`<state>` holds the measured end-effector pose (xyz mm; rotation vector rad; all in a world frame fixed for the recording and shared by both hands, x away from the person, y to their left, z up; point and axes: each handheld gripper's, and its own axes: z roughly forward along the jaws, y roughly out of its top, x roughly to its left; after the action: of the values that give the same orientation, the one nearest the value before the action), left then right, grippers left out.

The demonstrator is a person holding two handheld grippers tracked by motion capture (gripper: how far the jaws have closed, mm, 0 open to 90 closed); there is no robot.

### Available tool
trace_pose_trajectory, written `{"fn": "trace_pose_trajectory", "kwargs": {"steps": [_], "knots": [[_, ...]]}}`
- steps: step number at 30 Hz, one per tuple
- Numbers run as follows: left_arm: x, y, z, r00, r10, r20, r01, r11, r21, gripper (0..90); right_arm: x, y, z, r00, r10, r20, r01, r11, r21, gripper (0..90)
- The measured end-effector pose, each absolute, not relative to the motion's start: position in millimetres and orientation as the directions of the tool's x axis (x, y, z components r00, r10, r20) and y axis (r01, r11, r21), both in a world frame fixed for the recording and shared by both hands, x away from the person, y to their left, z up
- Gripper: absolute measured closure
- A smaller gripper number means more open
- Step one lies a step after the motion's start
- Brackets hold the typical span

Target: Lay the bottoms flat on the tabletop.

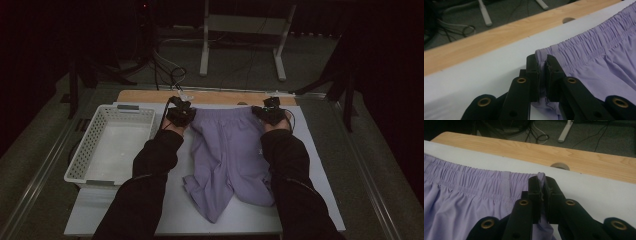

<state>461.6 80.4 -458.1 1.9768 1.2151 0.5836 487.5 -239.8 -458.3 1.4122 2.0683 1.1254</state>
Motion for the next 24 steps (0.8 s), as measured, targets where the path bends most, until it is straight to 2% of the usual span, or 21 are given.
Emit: {"fn": "trace_pose_trajectory", "kwargs": {"steps": [11, 12, 14, 16, 18, 19, 23, 24], "knots": [[479.7, 88.3, -452.1, 0.423, 0.906, -0.017, 0.559, -0.246, 0.792, 80.8, 510.7, -223.3, -449.6, -0.398, 0.913, 0.095, 0.554, 0.157, 0.817, 82.8], [481.2, 88.2, -454.7, 0.421, 0.906, -0.033, 0.574, -0.238, 0.783, 76.9, 511.7, -223.2, -450.1, -0.390, 0.916, 0.095, 0.557, 0.152, 0.817, 80.1], [481.6, 88.4, -457.9, 0.425, 0.903, -0.066, 0.582, -0.217, 0.784, 53.7, 513.1, -223.7, -453.2, -0.384, 0.914, 0.128, 0.570, 0.126, 0.812, 63.7], [479.5, 89.1, -459.1, 0.426, 0.901, -0.079, 0.578, -0.204, 0.790, 39.2, 510.2, -224.1, -454.4, -0.374, 0.921, 0.114, 0.568, 0.130, 0.813, 49.4], [478.4, 90.9, -460.4, 0.463, 0.879, -0.111, 0.595, -0.216, 0.774, 20.5, 507.7, -226.8, -453.8, -0.379, 0.914, 0.141, 0.575, 0.114, 0.810, 39.7], [477.6, 90.8, -460.7, 0.462, 0.880, -0.115, 0.603, -0.216, 0.768, 15.4, 505.3, -227.8, -452.8, -0.381, 0.912, 0.152, 0.574, 0.105, 0.812, 36.9], [471.1, 94.1, -458.4, 0.494, 0.854, -0.164, 0.600, -0.199, 0.775, 8.7, 492.9, -231.2, -447.7, -0.455, 0.868, 0.199, 0.548, 0.097, 0.831, 17.5], [468.8, 94.4, -457.2, 0.501, 0.849, -0.169, 0.594, -0.195, 0.781, 7.5, 489.3, -230.8, -447.0, -0.471, 0.859, 0.200, 0.543, 0.103, 0.834, 17.6]]}}
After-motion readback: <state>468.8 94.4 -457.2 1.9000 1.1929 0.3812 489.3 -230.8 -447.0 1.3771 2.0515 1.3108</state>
